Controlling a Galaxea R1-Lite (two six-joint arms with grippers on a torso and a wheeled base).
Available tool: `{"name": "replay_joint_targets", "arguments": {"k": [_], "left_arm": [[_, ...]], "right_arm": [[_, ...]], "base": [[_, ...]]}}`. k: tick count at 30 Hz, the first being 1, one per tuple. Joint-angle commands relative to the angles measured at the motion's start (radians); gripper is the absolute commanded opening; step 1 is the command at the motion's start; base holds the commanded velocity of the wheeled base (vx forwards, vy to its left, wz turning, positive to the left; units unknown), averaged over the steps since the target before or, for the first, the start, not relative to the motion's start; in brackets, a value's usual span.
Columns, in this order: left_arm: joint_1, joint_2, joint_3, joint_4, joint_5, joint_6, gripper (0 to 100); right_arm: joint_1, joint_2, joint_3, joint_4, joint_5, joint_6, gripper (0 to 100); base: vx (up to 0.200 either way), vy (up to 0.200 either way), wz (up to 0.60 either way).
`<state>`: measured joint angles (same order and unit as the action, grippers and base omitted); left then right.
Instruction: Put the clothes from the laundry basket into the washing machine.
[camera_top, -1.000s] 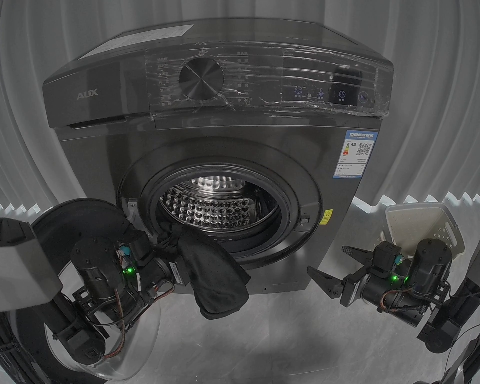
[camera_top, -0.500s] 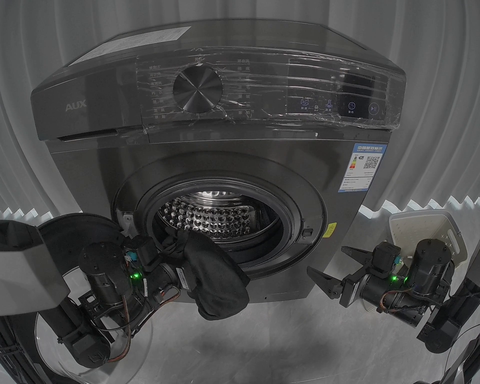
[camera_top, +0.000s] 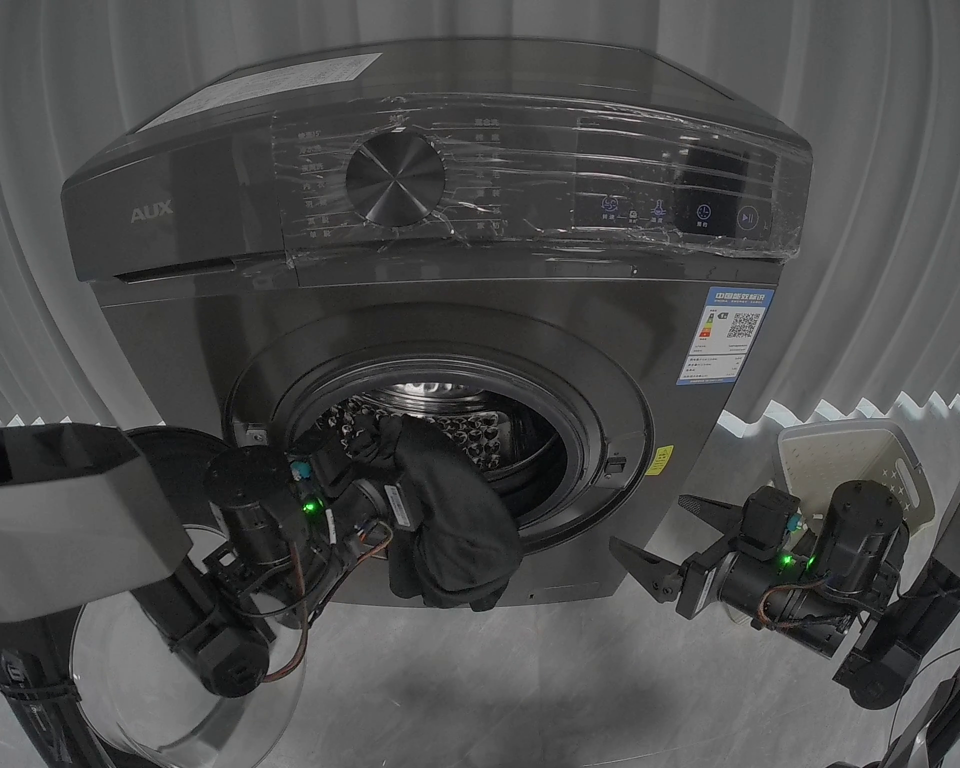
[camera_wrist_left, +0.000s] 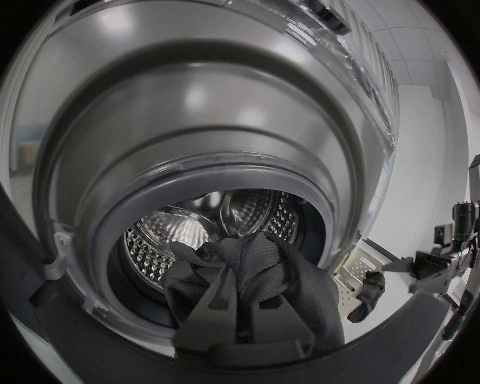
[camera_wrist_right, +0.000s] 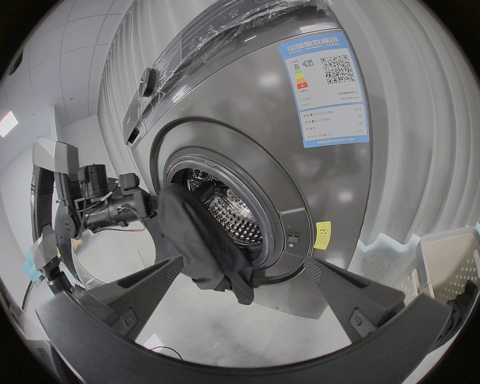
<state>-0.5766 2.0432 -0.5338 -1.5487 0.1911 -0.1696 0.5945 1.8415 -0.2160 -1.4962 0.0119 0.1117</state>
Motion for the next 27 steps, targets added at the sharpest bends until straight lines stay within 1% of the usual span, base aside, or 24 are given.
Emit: {"name": "replay_joint_targets", "arguments": {"k": [1,5,8,13,14,17,20,23,27], "left_arm": [[0.032,0.161,-0.166,-0.001,0.008,-0.008,0],[0.038,0.236,-0.288,0.001,0.034,-0.007,0],[0.040,0.288,-0.365,0.002,0.039,-0.005,0],[0.047,0.347,-0.437,0.006,0.037,-0.002,0],[0.049,0.376,-0.477,0.007,0.039,-0.004,0],[0.063,0.410,-0.535,0.015,0.039,-0.002,0],[0.083,0.440,-0.601,0.032,0.037,-0.002,0],[0.100,0.471,-0.686,0.076,0.039,-0.004,0],[0.107,0.523,-0.767,0.102,0.039,-0.005,0]], "right_arm": [[0.001,-0.004,0.001,-0.001,0.000,0.000,100],[0.001,0.001,0.001,-0.001,0.000,0.000,100],[0.001,0.004,0.001,-0.001,0.000,0.000,100],[0.002,0.004,0.001,-0.001,0.000,0.000,100],[0.002,0.005,0.001,-0.001,0.000,0.000,100],[0.001,0.007,0.001,-0.001,0.000,0.000,100],[0.002,0.007,0.001,-0.001,0.000,0.002,100],[0.002,0.015,0.001,-0.001,0.000,0.002,100],[0.002,0.028,0.000,-0.001,0.000,0.002,100]], "base": [[0.000,0.000,0.00],[0.000,0.000,0.00],[0.000,0.000,0.00],[0.000,0.000,0.00],[0.000,0.000,0.00],[0.000,0.000,0.00],[0.000,0.000,0.00],[0.000,0.000,0.00],[0.000,0.000,0.00]]}}
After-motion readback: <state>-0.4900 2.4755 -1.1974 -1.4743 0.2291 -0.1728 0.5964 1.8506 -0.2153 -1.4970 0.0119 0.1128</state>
